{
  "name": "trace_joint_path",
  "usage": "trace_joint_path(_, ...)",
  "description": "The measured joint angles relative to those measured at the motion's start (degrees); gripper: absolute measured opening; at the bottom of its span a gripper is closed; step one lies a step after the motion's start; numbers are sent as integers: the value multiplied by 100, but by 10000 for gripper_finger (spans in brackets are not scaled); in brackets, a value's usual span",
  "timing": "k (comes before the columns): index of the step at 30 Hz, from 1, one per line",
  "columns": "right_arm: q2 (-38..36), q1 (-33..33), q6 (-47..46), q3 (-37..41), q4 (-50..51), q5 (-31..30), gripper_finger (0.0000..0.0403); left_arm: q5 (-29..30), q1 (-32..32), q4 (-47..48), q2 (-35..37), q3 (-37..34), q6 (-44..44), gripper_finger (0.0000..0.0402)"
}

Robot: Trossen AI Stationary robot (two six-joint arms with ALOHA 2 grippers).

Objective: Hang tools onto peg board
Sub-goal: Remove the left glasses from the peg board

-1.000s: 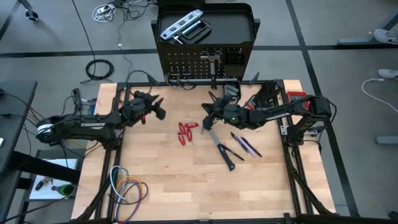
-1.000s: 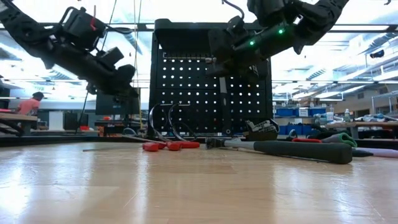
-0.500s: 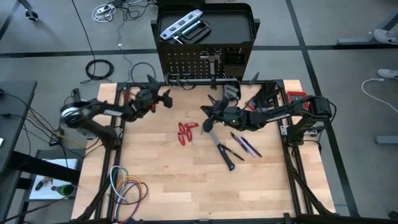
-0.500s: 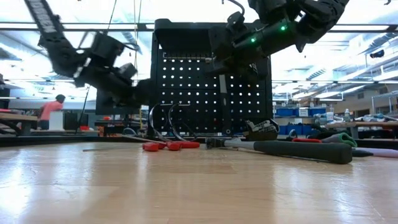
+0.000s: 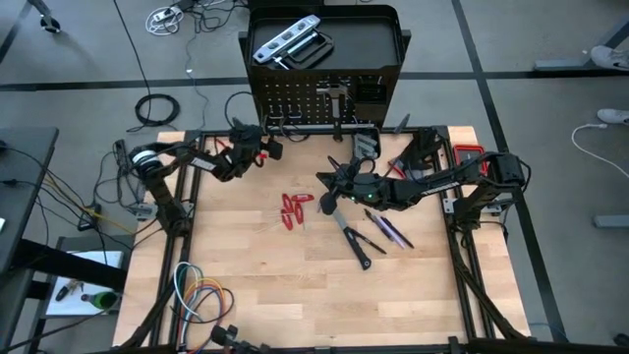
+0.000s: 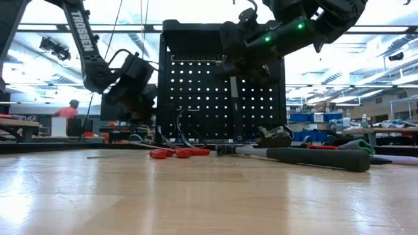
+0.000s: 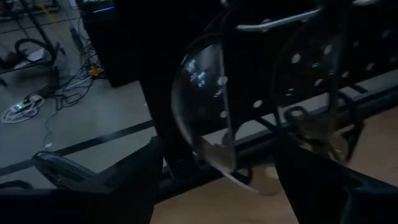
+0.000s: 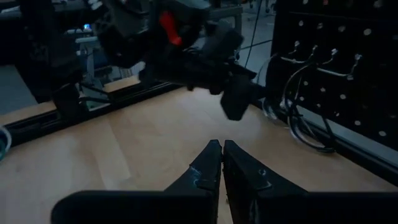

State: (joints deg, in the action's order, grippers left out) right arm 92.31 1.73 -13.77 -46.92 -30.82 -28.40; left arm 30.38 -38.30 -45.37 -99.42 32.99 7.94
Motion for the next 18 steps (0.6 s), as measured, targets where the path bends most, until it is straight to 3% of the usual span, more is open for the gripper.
trace_joint_path(9,0,-164,-2,0,74,0,28,222,-288,-15,-90,229,-338,270)
trace_joint_path(18,0,-201,-108,0,146,0,21,202,-333,158,-90,269,-491,165)
